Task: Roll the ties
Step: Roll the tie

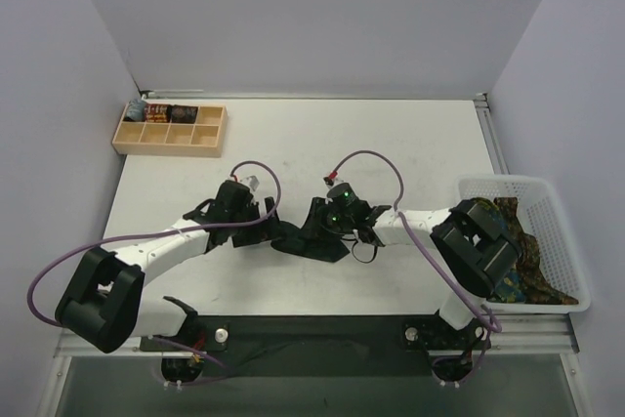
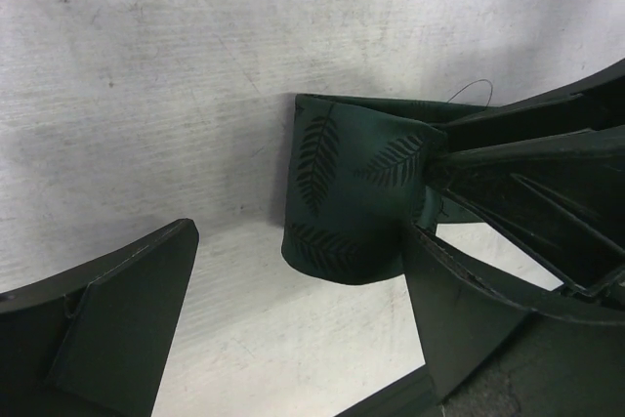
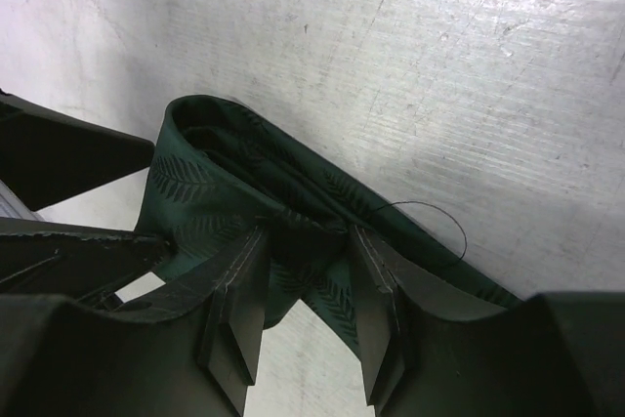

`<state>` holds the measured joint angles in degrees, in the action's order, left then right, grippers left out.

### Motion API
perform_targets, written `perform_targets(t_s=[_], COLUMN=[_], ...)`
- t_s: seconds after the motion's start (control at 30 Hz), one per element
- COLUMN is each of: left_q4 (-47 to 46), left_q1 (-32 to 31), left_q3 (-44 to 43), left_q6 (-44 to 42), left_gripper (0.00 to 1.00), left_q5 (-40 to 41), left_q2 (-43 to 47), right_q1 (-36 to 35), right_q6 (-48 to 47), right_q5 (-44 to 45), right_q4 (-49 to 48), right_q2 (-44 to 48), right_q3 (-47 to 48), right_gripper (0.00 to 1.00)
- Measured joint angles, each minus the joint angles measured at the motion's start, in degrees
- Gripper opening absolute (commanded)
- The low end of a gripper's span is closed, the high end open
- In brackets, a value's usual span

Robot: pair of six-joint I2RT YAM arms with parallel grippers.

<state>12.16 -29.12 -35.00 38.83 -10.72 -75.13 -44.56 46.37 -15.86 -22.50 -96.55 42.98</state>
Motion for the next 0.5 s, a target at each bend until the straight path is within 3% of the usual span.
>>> perform_targets(t_s=[0.5], left_q4=[-8.24], left_q1=[-0.55], left_q3=[0.96], left_q6=[6.12], left_gripper=[0.97], left_q5=[-4.28], left_q2=[-3.48], right_q1=[0.68], right_q6=[-0.13], right_q5=[-3.41], right_q4=[-11.37], right_q2=[-1.38], right_q3=[-4.37], right_gripper=[0.37])
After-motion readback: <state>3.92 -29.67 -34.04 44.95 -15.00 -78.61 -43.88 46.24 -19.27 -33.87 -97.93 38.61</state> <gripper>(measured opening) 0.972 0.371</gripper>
